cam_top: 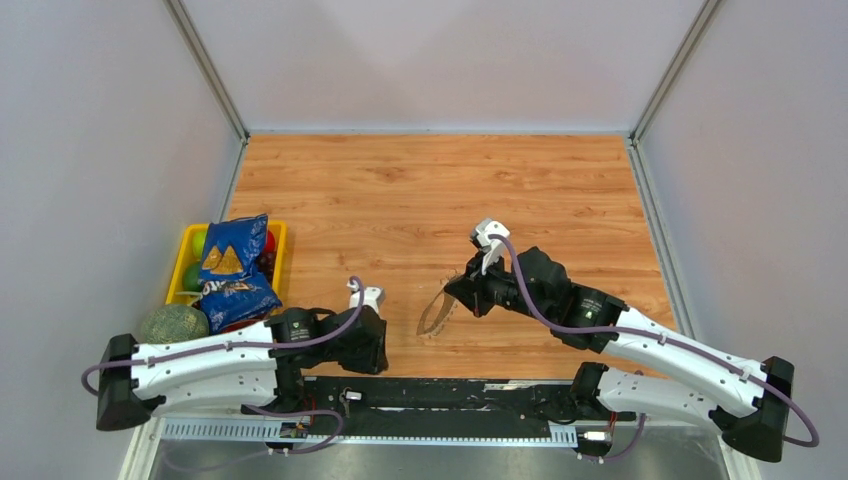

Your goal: Put the keys on the keyring

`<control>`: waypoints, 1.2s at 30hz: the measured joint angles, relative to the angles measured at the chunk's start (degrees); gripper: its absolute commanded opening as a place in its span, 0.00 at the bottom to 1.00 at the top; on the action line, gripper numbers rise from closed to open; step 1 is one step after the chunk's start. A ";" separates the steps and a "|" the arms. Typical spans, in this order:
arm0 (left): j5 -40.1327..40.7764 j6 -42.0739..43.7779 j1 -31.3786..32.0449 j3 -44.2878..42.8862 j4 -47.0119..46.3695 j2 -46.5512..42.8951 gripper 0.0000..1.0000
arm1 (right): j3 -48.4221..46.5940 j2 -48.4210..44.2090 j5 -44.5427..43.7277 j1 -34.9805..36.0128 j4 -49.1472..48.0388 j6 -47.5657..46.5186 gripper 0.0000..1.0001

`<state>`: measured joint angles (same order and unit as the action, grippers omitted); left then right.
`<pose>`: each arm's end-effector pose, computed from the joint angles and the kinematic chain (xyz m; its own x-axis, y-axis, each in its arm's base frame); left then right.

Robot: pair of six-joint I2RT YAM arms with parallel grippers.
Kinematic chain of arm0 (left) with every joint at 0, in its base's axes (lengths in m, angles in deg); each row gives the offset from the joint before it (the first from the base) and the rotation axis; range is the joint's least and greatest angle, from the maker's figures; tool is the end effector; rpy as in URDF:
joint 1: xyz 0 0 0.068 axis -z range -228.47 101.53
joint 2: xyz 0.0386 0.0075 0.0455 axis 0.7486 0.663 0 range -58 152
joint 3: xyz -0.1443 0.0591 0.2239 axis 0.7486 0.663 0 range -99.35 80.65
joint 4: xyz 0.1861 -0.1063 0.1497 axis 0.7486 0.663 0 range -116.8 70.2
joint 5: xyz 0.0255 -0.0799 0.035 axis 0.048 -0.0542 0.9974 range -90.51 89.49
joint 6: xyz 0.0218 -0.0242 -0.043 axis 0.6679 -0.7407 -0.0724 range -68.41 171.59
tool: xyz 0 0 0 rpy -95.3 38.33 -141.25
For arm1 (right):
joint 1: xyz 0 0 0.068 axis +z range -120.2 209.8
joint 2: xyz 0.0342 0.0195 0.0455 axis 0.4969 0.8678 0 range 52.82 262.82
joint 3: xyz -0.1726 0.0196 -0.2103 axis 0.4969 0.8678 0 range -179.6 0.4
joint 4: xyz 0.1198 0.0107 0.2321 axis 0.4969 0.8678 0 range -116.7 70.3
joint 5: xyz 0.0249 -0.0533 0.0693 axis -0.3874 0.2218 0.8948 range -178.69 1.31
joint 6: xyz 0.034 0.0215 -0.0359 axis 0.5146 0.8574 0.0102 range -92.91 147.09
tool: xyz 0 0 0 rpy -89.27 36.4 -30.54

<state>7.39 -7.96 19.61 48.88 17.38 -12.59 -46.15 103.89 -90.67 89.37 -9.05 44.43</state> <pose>0.0586 -0.1327 0.2095 -0.9287 0.0207 -0.3702 0.1795 0.8987 -0.4001 0.1045 0.1757 0.3180 -0.4345 -0.1516 -0.8878 -0.7501 0.6066 0.2635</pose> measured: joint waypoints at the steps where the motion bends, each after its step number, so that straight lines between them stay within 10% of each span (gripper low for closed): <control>1: 0.63 -0.96 2.27 -1.79 1.79 1.75 0.46 | 0.48 -0.07 0.96 0.00 -0.70 0.20 0.00; 13: 8.46 -18.58 14.95 -6.82 21.18 13.81 0.39 | 4.79 -4.39 8.83 0.00 -3.91 2.08 0.00; 36: 2.69 -32.72 23.45 -0.98 20.57 18.12 0.22 | 6.97 -8.31 13.05 -0.02 -5.11 2.10 0.00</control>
<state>10.08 -40.68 43.06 47.90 37.95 5.53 -39.18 95.58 -77.62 89.35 -14.17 46.53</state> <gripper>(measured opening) 0.233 0.006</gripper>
